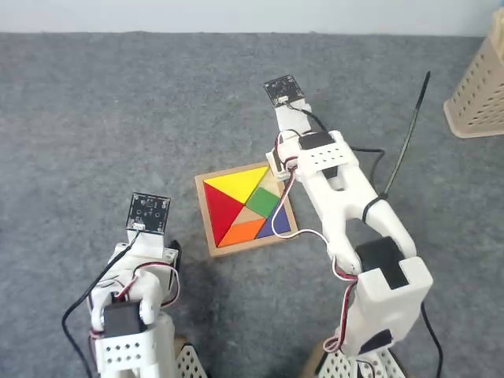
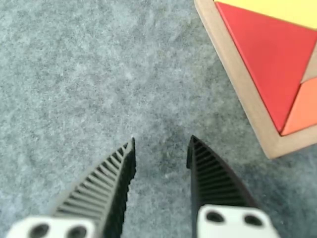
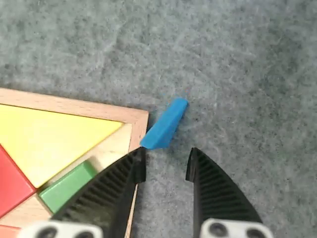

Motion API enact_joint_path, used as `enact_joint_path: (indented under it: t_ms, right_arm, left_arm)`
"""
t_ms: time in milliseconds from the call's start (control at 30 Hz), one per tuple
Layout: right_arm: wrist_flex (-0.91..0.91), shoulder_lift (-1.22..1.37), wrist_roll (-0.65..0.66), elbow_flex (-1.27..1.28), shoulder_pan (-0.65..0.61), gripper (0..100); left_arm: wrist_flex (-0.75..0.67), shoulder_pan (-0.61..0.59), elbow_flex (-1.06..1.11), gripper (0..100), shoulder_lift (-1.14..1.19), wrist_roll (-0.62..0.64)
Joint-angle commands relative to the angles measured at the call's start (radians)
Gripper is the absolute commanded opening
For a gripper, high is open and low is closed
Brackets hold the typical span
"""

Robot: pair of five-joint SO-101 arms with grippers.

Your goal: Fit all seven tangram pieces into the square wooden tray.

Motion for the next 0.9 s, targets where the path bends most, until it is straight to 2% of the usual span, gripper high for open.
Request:
enact_joint_path:
  t_ms: [0, 300, 467, 667, 867]
  right_arm:
    - [0.002, -0.022, 0.015, -0.048, -0.010, 14.5]
    - [0.136, -0.139, 0.005, -0.046, 0.013, 14.4]
    - [0.125, -0.205, 0.037, -0.028, -0.102, 14.4]
    - [-0.012, -0.093, 0.158, 0.005, -0.151, 14.8]
    - [0.051, 0.036, 0.222, -0.104, -0.147, 14.9]
  left_arm:
    - [0.005, 0.002, -0.012, 17, -0.006, -0.005]
    - [0.005, 0.002, -0.012, 17, -0.006, -0.005]
    - [0.005, 0.002, -0.012, 17, -0.006, -0.005]
    - [0.005, 0.002, -0.012, 17, -0.006, -0.005]
    - [0.005, 0.002, -0.012, 17, -0.006, -0.005]
